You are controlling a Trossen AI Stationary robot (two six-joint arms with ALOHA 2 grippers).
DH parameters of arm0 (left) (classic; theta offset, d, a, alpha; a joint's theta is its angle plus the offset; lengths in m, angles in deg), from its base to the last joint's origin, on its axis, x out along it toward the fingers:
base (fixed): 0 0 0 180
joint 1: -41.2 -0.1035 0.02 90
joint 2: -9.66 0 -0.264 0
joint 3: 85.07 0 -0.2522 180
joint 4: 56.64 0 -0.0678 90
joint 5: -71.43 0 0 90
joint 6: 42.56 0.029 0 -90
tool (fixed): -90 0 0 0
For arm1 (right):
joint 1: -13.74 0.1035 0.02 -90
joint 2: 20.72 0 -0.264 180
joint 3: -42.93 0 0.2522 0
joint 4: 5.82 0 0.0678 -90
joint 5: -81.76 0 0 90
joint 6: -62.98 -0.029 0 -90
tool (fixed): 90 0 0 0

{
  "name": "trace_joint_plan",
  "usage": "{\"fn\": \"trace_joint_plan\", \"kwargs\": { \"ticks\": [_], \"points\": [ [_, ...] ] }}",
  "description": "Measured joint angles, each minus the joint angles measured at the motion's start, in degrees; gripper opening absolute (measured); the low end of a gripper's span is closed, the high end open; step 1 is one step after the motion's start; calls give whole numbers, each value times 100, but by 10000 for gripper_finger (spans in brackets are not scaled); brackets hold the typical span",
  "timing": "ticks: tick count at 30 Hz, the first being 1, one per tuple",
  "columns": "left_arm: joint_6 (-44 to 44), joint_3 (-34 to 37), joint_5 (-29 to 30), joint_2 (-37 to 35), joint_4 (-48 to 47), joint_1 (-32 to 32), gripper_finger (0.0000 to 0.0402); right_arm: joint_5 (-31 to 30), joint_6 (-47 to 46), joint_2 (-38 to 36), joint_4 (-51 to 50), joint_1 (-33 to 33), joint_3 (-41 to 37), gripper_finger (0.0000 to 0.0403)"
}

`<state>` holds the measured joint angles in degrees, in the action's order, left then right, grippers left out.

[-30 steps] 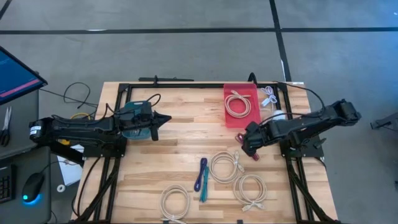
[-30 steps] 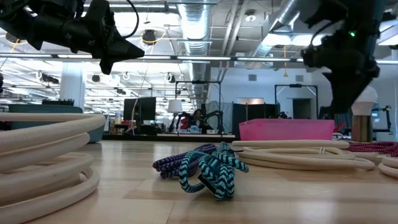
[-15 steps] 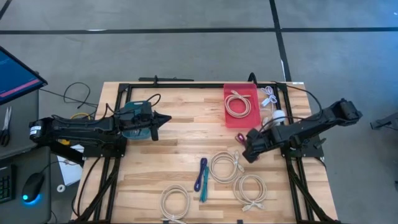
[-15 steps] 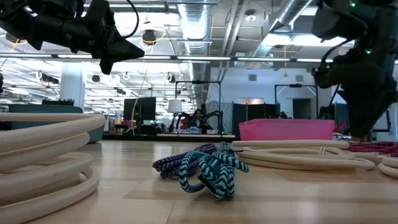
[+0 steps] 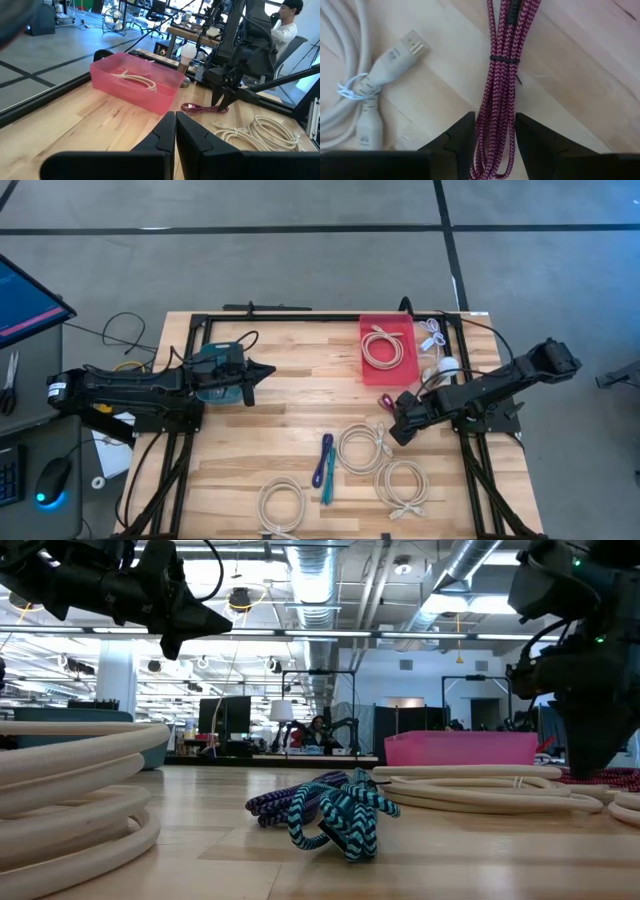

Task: Pick & Place USB Port
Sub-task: Put the pink charger cable in the blue bin

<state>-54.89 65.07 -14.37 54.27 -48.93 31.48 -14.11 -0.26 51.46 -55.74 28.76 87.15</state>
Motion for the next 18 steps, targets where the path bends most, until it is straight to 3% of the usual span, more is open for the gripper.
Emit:
{"fn": "trace_joint_plan", "kwargs": {
  "ticks": [3,10,18],
  "points": [
    [1,0,0,1,2,2,12,-5,67,25,-32,3,-2,109],
    [1,0,0,-1,2,0,12,-155,202,23,-22,1,0,11],
    [1,0,0,-1,0,0,12,-165,317,-30,-2,1,48,5]
  ]
}}
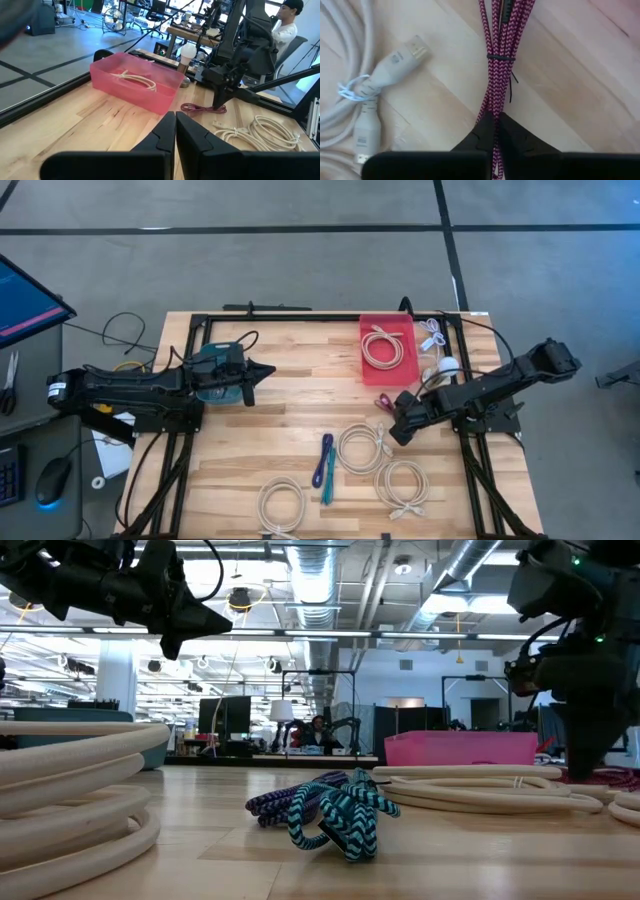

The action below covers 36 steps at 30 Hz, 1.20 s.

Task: Pick & Place USB Port
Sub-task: Put the pink charger cable in the blue bin

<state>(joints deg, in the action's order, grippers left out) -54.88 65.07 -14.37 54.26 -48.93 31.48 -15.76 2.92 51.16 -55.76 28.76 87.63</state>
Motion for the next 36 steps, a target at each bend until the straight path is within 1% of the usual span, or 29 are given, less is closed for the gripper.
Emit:
{"fn": "trace_joint_plan", "kwargs": {
  "ticks": [5,10,14,19,22,29,32,36],
  "points": [
    [0,0,0,0,2,0,12,-221,427,0,32,-5,350,2],
    [0,0,0,0,0,2,12,-706,1090,0,92,-12,859,1],
    [0,0,0,2,0,0,12,-1078,1699,0,398,-90,1208,1],
    [35,2,0,0,2,0,12,-1118,2583,0,1272,-362,1416,1],
    [46,0,0,0,1,0,21,-1073,3094,19,1872,-560,1433,0],
    [186,2,-2,1,2,2,77,-1019,3887,68,2752,-1038,1434,0],
    [165,1,-2,2,6,1,97,-802,4154,174,3320,-1204,1437,0],
    [140,4,-4,2,115,2,110,-521,4430,489,4073,-1343,1434,0]
  ]
}}
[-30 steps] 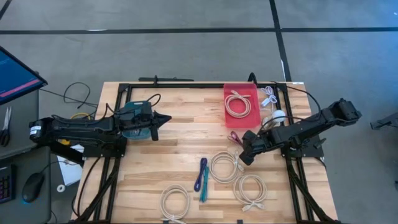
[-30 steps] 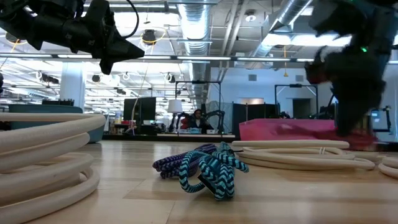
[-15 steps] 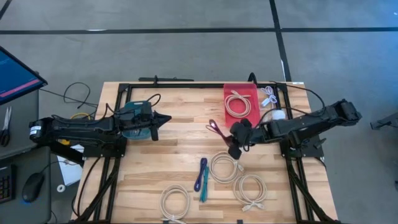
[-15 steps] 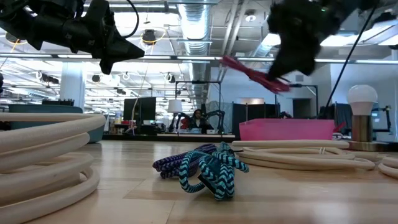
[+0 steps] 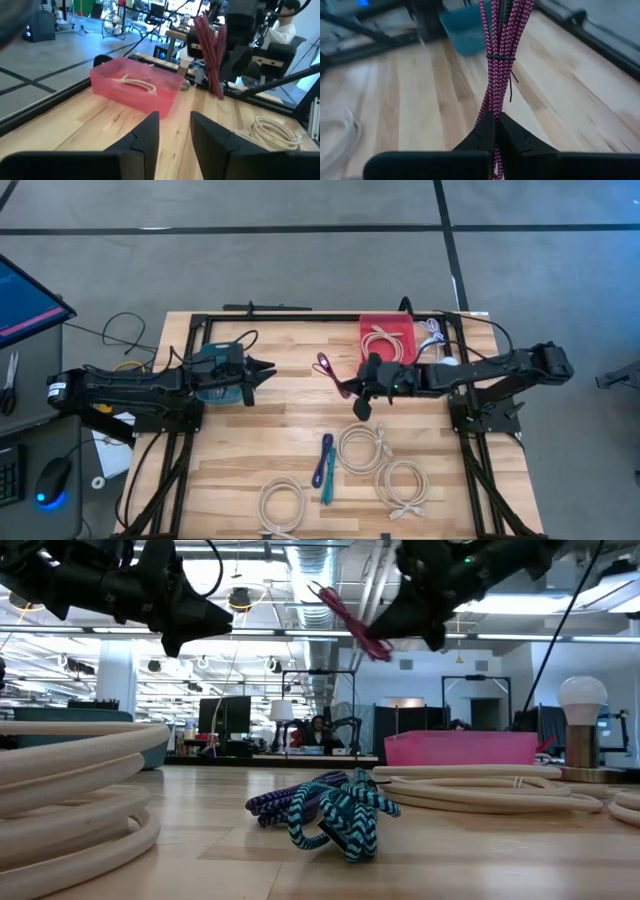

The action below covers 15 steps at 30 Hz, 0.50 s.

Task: Pick & Place USB Port
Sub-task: Put the pink charger cable in the blue bin

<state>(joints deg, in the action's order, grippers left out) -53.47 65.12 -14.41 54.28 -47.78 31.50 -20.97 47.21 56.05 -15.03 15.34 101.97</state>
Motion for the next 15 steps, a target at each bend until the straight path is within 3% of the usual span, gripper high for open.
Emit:
{"fn": "trace_joint_plan", "kwargs": {
  "ticks": [7,15],
  "points": [
    [-32,0,-518,0,468,-2,114,380,78,774,1096,-202,42,0],
    [-50,0,-866,0,618,-2,126,386,404,1684,1209,-197,1024,0]
  ]
}}
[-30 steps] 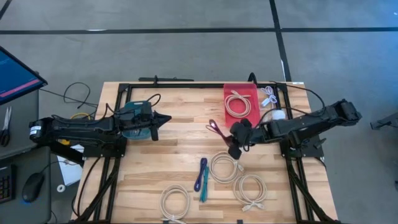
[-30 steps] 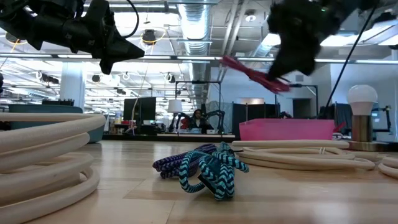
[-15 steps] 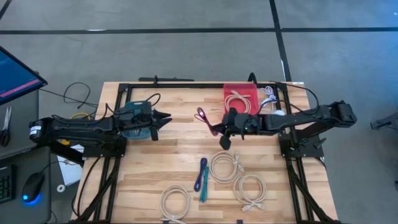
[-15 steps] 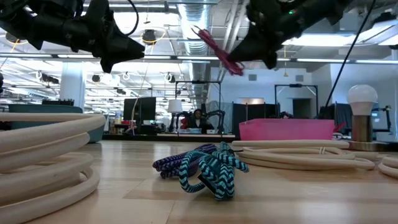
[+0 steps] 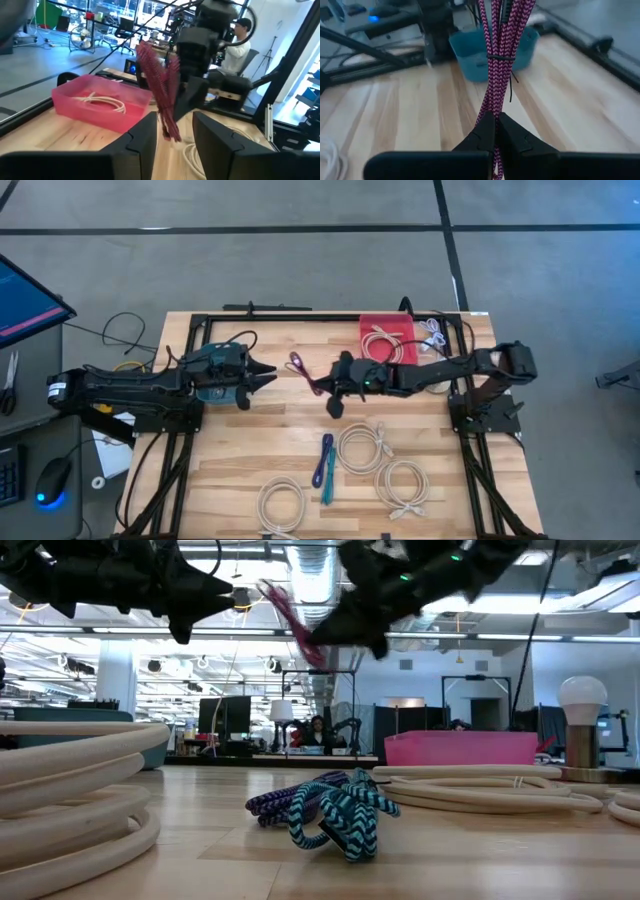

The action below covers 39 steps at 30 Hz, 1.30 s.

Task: Pick & Place USB Port
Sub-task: Put the pink charger cable in the blue bin

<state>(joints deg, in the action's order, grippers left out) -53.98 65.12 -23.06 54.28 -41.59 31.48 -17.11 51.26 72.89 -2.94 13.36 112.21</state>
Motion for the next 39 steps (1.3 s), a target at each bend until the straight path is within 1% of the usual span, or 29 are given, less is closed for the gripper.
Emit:
{"fn": "trace_joint_plan", "kwargs": {
  "ticks": [4,7,9,11,17,20,23,26,29,32,35,39],
  "points": [
    [-86,0,0,0,83,4,129,4,146,396,-136,39,568,0],
    [-129,0,4,0,123,4,128,20,184,617,-259,37,840,0],
    [-129,0,4,0,119,4,127,26,222,802,-170,34,1031,0],
    [-130,0,9,0,123,4,128,24,222,905,-308,30,1147,0],
    [-131,0,15,-2,127,4,128,26,223,1255,-269,34,1477,0],
    [-129,0,17,-2,131,4,123,129,222,1275,-304,33,1534,0],
    [-131,0,17,-2,137,4,110,149,224,1265,-287,34,1542,0],
    [-129,0,17,-2,130,4,89,149,225,1254,-291,35,1542,0],
    [-131,0,15,-2,126,4,58,149,225,1252,-290,34,1542,0],
    [-134,0,13,-2,127,4,17,146,225,1252,-292,34,1542,0],
    [-133,0,13,-2,127,4,10,144,225,1252,-290,34,1542,5],
    [-107,0,106,-2,125,7,8,145,225,1252,-290,34,1542,23]
  ]
}}
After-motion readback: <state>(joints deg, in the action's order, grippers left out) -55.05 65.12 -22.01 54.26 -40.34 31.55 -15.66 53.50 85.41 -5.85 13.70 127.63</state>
